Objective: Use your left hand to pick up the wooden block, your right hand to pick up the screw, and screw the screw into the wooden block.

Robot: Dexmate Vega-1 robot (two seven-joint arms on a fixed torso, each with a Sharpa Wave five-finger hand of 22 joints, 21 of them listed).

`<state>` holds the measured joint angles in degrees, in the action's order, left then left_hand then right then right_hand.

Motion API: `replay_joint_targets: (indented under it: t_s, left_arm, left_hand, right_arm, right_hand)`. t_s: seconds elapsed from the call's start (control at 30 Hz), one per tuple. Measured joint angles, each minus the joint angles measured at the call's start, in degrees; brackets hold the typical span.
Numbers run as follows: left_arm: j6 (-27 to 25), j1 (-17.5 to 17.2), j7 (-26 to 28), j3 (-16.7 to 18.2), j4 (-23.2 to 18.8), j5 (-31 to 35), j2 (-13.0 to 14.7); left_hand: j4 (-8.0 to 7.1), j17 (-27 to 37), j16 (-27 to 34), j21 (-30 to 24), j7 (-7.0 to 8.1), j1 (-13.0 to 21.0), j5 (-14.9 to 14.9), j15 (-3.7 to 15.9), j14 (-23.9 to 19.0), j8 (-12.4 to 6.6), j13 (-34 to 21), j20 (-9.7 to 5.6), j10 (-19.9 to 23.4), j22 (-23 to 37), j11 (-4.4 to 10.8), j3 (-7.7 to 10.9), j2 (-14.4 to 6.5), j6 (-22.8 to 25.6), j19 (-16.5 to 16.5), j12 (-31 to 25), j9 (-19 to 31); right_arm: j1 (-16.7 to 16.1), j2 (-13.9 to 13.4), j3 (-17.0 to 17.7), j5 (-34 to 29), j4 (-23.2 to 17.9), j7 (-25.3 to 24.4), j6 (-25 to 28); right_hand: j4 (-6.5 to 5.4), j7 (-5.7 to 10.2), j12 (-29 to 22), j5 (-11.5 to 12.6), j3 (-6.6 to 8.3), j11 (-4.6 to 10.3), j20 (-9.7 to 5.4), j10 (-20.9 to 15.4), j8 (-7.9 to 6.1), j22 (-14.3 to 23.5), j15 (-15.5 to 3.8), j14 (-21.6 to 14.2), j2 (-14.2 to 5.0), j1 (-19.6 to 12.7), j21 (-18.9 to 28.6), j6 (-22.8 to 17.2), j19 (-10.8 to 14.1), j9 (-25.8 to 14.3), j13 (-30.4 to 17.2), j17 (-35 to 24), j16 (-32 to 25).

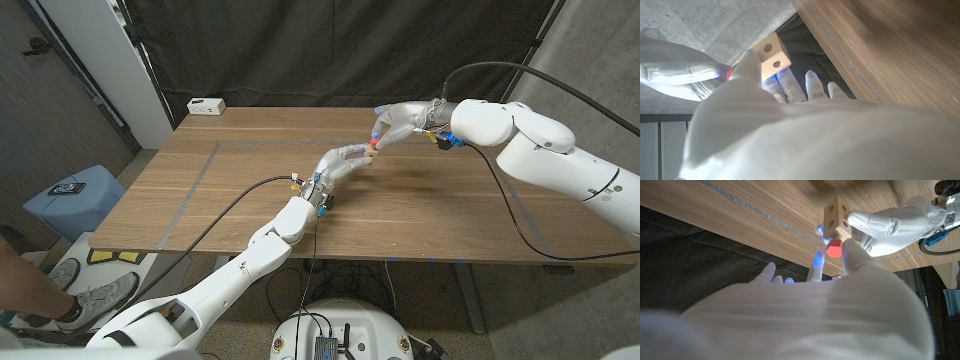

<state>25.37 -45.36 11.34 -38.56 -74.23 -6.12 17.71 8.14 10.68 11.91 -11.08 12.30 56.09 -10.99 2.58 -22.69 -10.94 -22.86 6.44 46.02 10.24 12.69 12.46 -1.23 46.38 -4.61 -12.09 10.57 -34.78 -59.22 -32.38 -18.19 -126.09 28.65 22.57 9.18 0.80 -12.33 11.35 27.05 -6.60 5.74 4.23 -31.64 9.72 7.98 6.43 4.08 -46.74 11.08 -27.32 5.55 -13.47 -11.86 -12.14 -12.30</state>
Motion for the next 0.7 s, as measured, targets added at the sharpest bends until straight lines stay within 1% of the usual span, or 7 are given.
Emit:
replay_joint_targets:
  t_s: [0.07, 0.13, 0.33, 0.43, 0.53, 0.67, 0.7]
  left_arm:
    - [0.05, 0.01, 0.01, 0.0, 0.01, 0.0, -0.01]
    - [0.08, 0.01, 0.02, -0.01, 0.02, 0.0, -0.01]
    - [0.1, 0.01, 0.05, -0.03, 0.01, 0.0, 0.0]
    - [0.1, -0.04, 0.07, -0.03, -0.09, 0.01, 0.05]
    - [0.1, -0.21, 0.08, -0.04, -0.32, 0.01, 0.18]
    - [0.1, -0.27, 0.08, -0.04, -0.54, 0.02, 0.25]
    - [0.1, -0.27, 0.08, -0.04, -0.56, 0.03, 0.26]
  left_hand:
    - [0.0, 0.0, 0.0, 0.0, 0.0, 0.0, 0.0, 0.0, 0.0, 0.0, 0.0, 0.0, 0.0, 0.0, 0.0, 0.0, 0.0, 0.0, 0.0, 0.0, 0.0]
    - [0.0, 0.0, 0.0, 0.0, 0.0, 0.0, 0.0, 0.0, 0.0, 0.0, 0.0, 0.0, 0.0, 0.0, 0.0, 0.0, 0.0, 0.0, 0.0, 0.0, 0.0]
    - [0.0, 0.0, 0.0, 0.0, 0.0, 0.0, 0.0, 0.0, 0.0, 0.0, 0.0, 0.0, 0.0, 0.0, 0.0, 0.0, 0.0, 0.0, 0.0, 0.0, -0.01]
    - [0.0, 0.0, 0.0, 0.0, 0.0, 0.0, 0.0, 0.0, 0.0, 0.0, 0.0, 0.0, 0.0, 0.0, 0.0, 0.0, 0.0, 0.0, 0.0, 0.0, -0.01]
    - [0.0, 0.0, 0.0, 0.0, 0.0, 0.0, 0.0, 0.0, 0.0, 0.0, 0.0, 0.0, 0.0, 0.0, 0.0, 0.0, 0.0, 0.0, 0.0, 0.0, -0.01]
    - [0.0, 0.0, 0.0, 0.0, 0.0, -0.01, 0.0, 0.0, 0.0, 0.0, 0.0, 0.0, 0.0, 0.0, 0.0, 0.0, 0.0, 0.0, 0.0, 0.0, -0.01]
    - [0.0, 0.0, 0.0, 0.0, 0.0, -0.01, 0.0, 0.0, 0.0, 0.0, 0.0, 0.0, 0.0, 0.0, 0.0, 0.0, 0.0, 0.0, 0.0, 0.0, -0.01]
  right_arm:
    - [0.03, 0.04, -0.08, -0.14, -0.2, 0.09, 0.45]
    - [0.06, 0.1, -0.22, -0.3, -0.4, 0.21, 0.97]
    - [0.18, 0.32, -0.63, -0.78, -1.05, 0.33, 2.18]
    - [0.23, 0.46, -0.83, -0.89, -1.4, 0.34, 2.47]
    - [0.23, 0.58, -0.97, -1.2, -1.67, 0.35, 3.38]
    - [0.24, 0.72, -1.17, -1.45, -2.08, 0.31, 4.07]
    - [0.24, 0.73, -1.18, -1.5, -2.11, 0.28, 4.18]
  right_hand:
    - [-0.14, -0.13, 0.0, 0.0, -0.14, -0.08, 0.0, 0.08, -0.44, 0.0, 0.0, 0.0, 0.06, 0.06, 0.0, -0.12, 0.0, 0.0, 0.0, 0.0, 0.0]
    - [-0.14, -0.61, 0.0, 0.0, -0.14, -0.3, 0.0, -0.15, -0.44, 0.0, 0.0, 0.0, 0.08, 0.08, 0.0, 0.0, 0.0, -0.25, 0.0, 0.0, 0.0]
    - [-0.37, -0.91, 0.0, -0.34, -0.37, -0.69, 0.2, -0.08, -0.44, 0.0, 0.3, -0.3, 0.15, 0.77, 0.0, -0.31, 0.2, -0.27, 0.0, 0.0, 0.0]
    - [-0.37, -1.12, 0.0, -0.34, -0.37, -1.02, 0.41, -0.42, -0.88, 0.0, 0.3, -0.3, 0.21, 0.82, 0.0, -0.52, 0.41, -0.48, 0.0, -0.21, 0.0]
    - [-0.37, -1.43, 0.0, -0.34, -0.37, -1.32, 0.41, -0.73, -0.96, 0.0, 0.61, -0.61, 0.41, 1.06, 0.0, -0.82, 0.41, -0.53, 0.0, -0.27, -0.22]
    - [-0.54, -1.73, 0.0, -0.34, -0.54, -1.54, 0.69, -0.97, -1.52, 0.0, 0.61, -0.61, 0.12, 1.35, 0.43, -1.13, 0.75, -0.75, 0.0, -0.26, -0.22]
    - [-0.54, -1.71, 0.0, -0.34, -0.54, -1.73, 0.5, -1.16, -1.65, 0.0, 0.75, -0.75, 0.12, 1.34, 0.44, -1.15, 0.94, -0.8, 0.0, -0.26, -0.22]
